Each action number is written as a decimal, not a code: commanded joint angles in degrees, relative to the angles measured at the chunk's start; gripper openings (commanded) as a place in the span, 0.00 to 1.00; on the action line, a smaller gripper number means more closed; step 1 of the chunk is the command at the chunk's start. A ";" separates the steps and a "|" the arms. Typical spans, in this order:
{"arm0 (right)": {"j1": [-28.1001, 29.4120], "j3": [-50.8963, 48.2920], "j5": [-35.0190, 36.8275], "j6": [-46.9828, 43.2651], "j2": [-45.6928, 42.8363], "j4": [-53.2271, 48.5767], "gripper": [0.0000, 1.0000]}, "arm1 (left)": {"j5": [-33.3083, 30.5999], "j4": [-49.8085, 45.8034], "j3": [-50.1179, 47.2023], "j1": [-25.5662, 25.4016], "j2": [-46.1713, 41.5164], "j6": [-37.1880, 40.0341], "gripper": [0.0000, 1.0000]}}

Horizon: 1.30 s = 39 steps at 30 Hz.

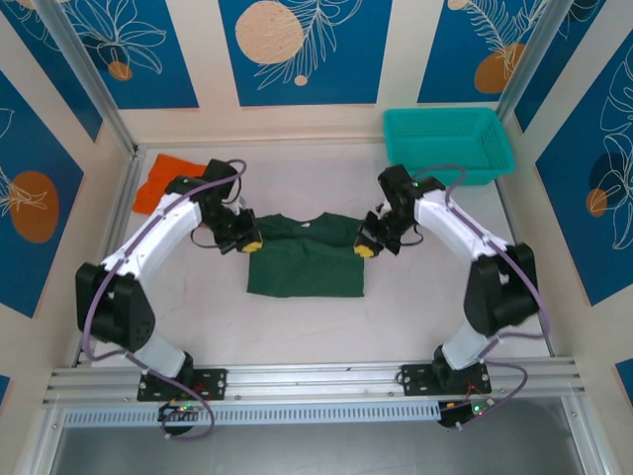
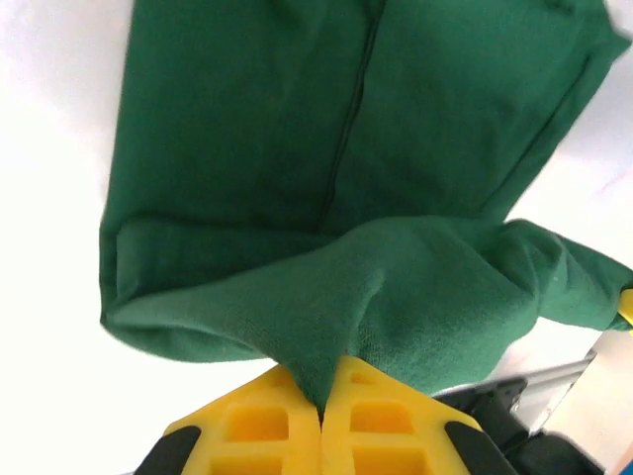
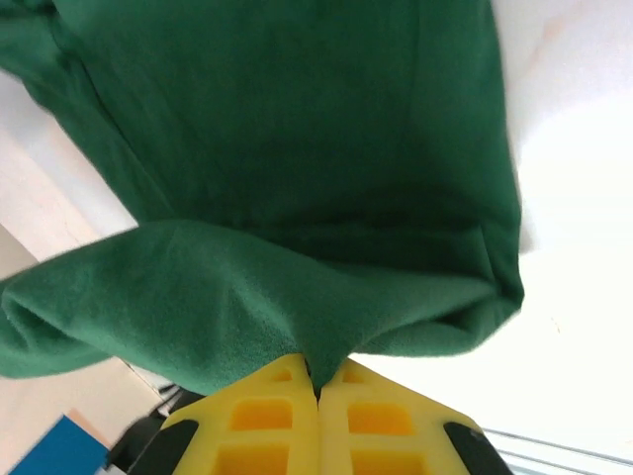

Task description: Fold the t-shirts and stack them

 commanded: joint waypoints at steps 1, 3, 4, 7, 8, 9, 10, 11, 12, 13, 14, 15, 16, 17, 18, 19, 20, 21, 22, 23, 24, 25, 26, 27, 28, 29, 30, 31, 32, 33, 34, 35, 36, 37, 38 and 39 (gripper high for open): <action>-2.40 7.48 -1.10 -2.82 6.33 -4.75 0.00 | 0.81 2.19 4.45 3.16 5.23 1.57 0.00; -3.34 11.71 -1.47 -2.41 10.57 -5.14 0.00 | 1.36 2.31 8.19 4.16 9.85 1.66 0.00; -3.80 13.84 -1.42 -2.25 12.54 -5.51 0.00 | 1.38 2.22 10.61 4.46 12.22 1.84 0.00; -5.15 18.48 -0.94 -0.96 17.80 -6.05 0.00 | 1.36 1.79 17.79 5.00 18.87 1.88 0.00; -5.61 19.33 -0.90 -0.28 19.01 -5.60 0.00 | 1.51 1.57 20.14 5.17 21.16 1.85 0.00; -6.06 20.06 -0.96 0.17 20.15 -5.32 0.00 | 1.36 1.25 22.44 5.22 23.15 1.79 0.00; -6.51 21.47 -0.97 0.71 21.68 -5.22 0.00 | 0.81 0.42 25.05 5.31 25.80 1.75 0.01; -6.87 22.92 -1.31 0.96 23.02 -5.13 0.02 | 0.30 -0.34 27.41 5.51 28.04 1.70 0.05; -7.19 24.97 -1.65 1.05 25.04 -5.37 0.07 | -0.13 -1.12 29.42 5.72 30.49 1.46 0.08; -7.51 27.35 -1.42 1.24 27.02 -6.15 0.13 | -0.74 -1.82 31.51 6.02 32.71 0.96 0.12; -7.75 29.61 -1.05 1.61 28.60 -6.83 0.22 | -1.45 -2.29 32.89 6.38 34.27 0.17 0.21; -8.00 30.93 -1.12 1.92 29.39 -6.90 0.31 | -1.95 -2.55 33.70 6.76 35.11 -0.82 0.32; -8.26 32.75 -1.68 2.20 30.01 -6.50 0.40 | -2.48 -2.63 34.18 7.24 35.58 -1.91 0.33; -8.51 34.39 -2.21 2.36 30.40 -6.33 0.42 | -3.35 -2.21 34.19 7.54 35.18 -2.58 0.33; -8.67 35.82 -2.14 2.32 30.55 -6.53 0.44 | -4.59 -1.92 34.10 7.68 34.43 -3.02 0.35; -8.83 37.55 -1.53 2.22 30.69 -7.39 0.47 | -6.07 -1.91 34.10 7.90 33.53 -3.40 0.44; -9.01 38.73 -1.04 1.96 30.57 -8.10 0.49 | -7.22 -1.84 34.10 8.04 32.74 -3.67 0.50; -9.17 39.33 -0.40 1.51 30.16 -8.59 0.50 | -8.53 -1.58 34.01 8.19 31.57 -3.66 0.53; -9.16 38.92 0.34 1.22 29.06 -8.46 0.50 | -9.59 -1.39 33.80 8.26 30.26 -3.54 0.54; -9.02 37.81 1.00 0.94 27.55 -7.76 0.50 | -10.29 -1.34 33.71 8.29 29.05 -3.44 0.55; -8.60 35.08 1.47 0.91 25.15 -6.29 0.50 | -10.92 -1.00 33.15 8.09 27.56 -3.35 0.58; -8.09 31.63 1.50 0.81 22.33 -3.60 0.50 | -11.49 -0.29 31.97 7.97 25.60 -3.44 0.60; -7.33 28.27 1.30 0.72 19.84 -1.21 0.50 | -11.60 0.90 30.38 7.62 23.85 -3.52 0.60; -6.20 24.49 1.22 0.66 17.08 1.33 0.50 | -10.92 2.62 28.05 6.98 21.96 -3.48 0.60; -4.98 20.58 0.85 0.64 14.54 4.08 0.50 | -10.16 3.93 25.72 6.33 20.38 -3.44 0.60; -3.80 17.40 0.09 0.68 12.74 6.43 0.49 | -9.69 4.60 24.22 5.48 19.19 -3.39 0.60; -2.26 14.12 -0.92 0.85 11.16 8.97 0.49 | -8.91 5.67 22.17 4.17 18.18 -2.96 0.59; -0.77 11.72 -1.65 1.15 10.39 10.57 0.47 | -8.20 6.81 20.12 2.73 17.47 -2.40 0.58; 0.39 9.57 -1.85 1.46 10.13 11.50 0.46 | -7.58 7.62 18.61 1.39 17.10 -2.30 0.57; 1.83 7.28 -2.21 2.26 10.04 12.92 0.44 | -6.04 9.28 16.54 -0.14 16.91 -2.27 0.56; 3.05 5.25 -2.75 3.25 10.19 14.68 0.43 | -4.27 10.89 14.36 -1.59 17.14 -2.53 0.54; 4.18 3.29 -3.22 4.28 10.45 16.51 0.41 | -3.05 11.86 12.89 -2.83 17.45 -2.97 0.53; 5.24 1.35 -3.33 5.54 10.77 18.43 0.41 | -1.92 13.36 11.06 -4.38 17.76 -3.37 0.53; 6.20 -1.05 -3.15 6.66 11.18 20.04 0.40 | -1.19 14.96 9.09 -5.80 18.17 -3.43 0.51; 6.81 -3.05 -2.83 7.67 11.47 21.32 0.40 | -1.45 15.83 7.45 -7.00 18.41 -3.39 0.50; 7.51 -5.50 -2.48 8.63 11.66 23.16 0.40 | -2.04 16.78 5.30 -8.24 18.56 -3.31 0.49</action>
